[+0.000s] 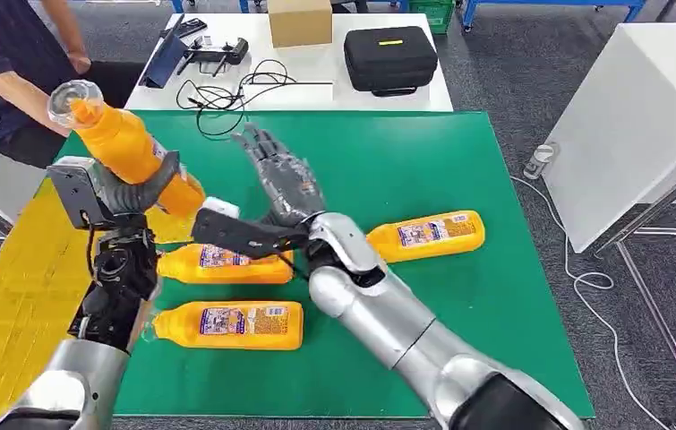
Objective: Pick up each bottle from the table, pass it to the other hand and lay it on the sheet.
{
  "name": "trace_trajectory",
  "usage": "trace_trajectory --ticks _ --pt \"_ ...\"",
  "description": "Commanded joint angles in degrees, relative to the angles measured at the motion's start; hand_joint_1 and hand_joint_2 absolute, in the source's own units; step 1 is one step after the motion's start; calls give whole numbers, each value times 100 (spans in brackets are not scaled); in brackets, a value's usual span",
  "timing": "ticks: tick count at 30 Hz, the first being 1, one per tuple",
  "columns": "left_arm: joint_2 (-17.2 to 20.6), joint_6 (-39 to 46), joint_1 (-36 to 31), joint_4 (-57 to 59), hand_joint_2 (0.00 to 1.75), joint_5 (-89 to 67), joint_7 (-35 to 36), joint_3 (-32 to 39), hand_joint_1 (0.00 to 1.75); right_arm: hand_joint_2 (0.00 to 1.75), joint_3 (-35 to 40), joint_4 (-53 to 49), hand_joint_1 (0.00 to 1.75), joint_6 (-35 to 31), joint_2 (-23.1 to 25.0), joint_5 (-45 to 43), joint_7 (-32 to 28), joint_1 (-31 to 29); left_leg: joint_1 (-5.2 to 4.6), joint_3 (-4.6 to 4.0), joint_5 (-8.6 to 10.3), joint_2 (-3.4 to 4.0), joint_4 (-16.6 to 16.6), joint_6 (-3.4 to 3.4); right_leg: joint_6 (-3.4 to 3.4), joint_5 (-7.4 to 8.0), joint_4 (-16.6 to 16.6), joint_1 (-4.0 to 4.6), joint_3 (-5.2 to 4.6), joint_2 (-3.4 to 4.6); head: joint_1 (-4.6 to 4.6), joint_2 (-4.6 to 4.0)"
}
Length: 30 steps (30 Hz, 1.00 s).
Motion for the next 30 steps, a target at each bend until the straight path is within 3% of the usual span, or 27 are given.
trace_trajectory --ticks 1,4,7,9,13,14,15,16,17,20,30 --pt "444 907 -640 1168 175 -1078 118 136 175 0 -1383 -1437 0 287 -734 172 -125 520 6 1 -3 -14 5 -3 6 -6 -3 6 12 -23 0 -2" --pt "722 1992 -748 1427 175 -2521 662 -116 175 0 -1574 -1860 0 476 -1011 -24 -211 708 8 -5 -3 -13 7 -4 4 -3 -3 5 7 -21 0 0" --pt "558 1992 -195 51 175 -7196 2157 1804 175 0 -1525 -1988 0 639 -1115 -156 -276 774 4 -1 -3 -4 3 -4 3 -3 -5 3 5 -13 2 0" --pt "651 1992 -108 112 175 -8405 2622 1910 175 0 -1392 -1955 0 719 -1109 -221 -317 760 7 -2 -7 11 5 -5 3 -2 -4 5 3 1 0 0" --pt "1111 1992 -20 827 175 -8756 3799 616 175 0 -1166 -1870 0 789 -1064 -318 -341 646 1 9 -6 26 -4 -7 1 -1 -3 -3 5 15 2 0" --pt "1247 1992 -95 1272 175 -8756 4169 -76 175 0 -1113 -1883 0 813 -1090 -326 -335 651 -3 6 -3 20 -5 -5 1 -2 -1 -7 1 11 -2 -2" --pt "1247 1992 -95 1272 175 -8756 4169 -76 175 0 -1113 -1883 0 813 -1090 -326 -335 651 3 11 -6 22 -3 -10 1 -3 -2 0 7 9 -2 0" --pt "1542 1592 123 769 175 -8036 4660 -872 175 0 -925 -2115 0 773 -1321 -549 -232 710 1 5 -2 12 -4 -6 1 -3 -4 2 1 3 0 0" --pt "1373 1992 -177 1709 175 -8099 4465 -1121 175 0 -923 -1974 0 761 -1227 -531 -206 695 -2 2 -1 4 -3 -3 2 -4 -2 0 -2 -4 -2 0" --pt "1234 1992 -361 2312 175 -8301 4316 -1027 175 0 -970 -2004 0 693 -1318 -519 -278 834 4 10 -1 -19 -4 -6 5 -7 -8 8 15 -26 -2 -2" --pt "1098 1494 -451 2543 175 -8380 3901 -997 175 0 -1043 -2157 0 697 -1354 -481 -313 1042 5 1 -3 -8 6 -13 3 -11 1 2 9 -21 0 0"
